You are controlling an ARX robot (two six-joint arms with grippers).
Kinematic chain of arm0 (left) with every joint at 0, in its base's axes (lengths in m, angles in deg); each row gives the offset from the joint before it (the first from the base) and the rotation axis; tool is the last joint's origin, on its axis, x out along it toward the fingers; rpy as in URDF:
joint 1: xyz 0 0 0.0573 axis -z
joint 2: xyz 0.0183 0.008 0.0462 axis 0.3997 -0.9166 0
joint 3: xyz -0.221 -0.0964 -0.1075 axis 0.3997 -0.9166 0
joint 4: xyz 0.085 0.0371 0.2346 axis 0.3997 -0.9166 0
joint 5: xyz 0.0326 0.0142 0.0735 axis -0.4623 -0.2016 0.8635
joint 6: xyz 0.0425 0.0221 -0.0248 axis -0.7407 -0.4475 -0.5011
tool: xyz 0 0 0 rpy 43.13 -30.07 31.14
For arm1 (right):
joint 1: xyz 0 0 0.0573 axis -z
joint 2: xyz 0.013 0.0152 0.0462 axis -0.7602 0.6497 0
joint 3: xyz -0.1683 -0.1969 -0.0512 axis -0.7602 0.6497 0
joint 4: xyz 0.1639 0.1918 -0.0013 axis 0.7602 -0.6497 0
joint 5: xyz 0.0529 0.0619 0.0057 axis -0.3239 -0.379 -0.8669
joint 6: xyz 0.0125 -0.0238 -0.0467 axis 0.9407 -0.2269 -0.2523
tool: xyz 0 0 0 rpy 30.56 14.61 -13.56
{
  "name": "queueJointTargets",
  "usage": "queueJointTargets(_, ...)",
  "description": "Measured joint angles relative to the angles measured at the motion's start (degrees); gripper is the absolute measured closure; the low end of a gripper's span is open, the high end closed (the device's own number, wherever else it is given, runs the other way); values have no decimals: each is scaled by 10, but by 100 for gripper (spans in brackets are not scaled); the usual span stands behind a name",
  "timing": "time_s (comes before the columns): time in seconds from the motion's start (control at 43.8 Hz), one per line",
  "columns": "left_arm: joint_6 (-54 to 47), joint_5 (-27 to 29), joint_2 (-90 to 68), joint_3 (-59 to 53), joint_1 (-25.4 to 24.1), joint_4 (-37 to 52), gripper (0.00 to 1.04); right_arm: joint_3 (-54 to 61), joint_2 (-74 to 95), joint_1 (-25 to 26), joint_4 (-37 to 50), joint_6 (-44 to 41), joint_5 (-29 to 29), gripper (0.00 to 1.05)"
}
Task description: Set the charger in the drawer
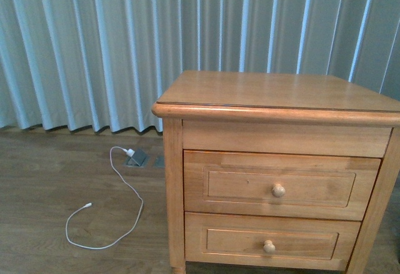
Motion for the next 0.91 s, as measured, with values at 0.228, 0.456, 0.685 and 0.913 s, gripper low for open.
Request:
queueJointTargets(0.228, 0, 0, 0, 0, 0, 0, 6, 0, -1, 0, 0, 0, 0, 103)
queueJointTargets(0.456, 0, 0, 0, 0, 0, 0, 6, 0, -1, 0, 0, -1, 0, 101)
queueJointTargets(0.685, 0, 0, 0, 0, 0, 0, 6, 0, -1, 0, 0, -1, 0, 58)
queueJointTargets(0.913, 0, 0, 0, 0, 0, 0, 6, 0, -1, 0, 0, -1, 0, 21)
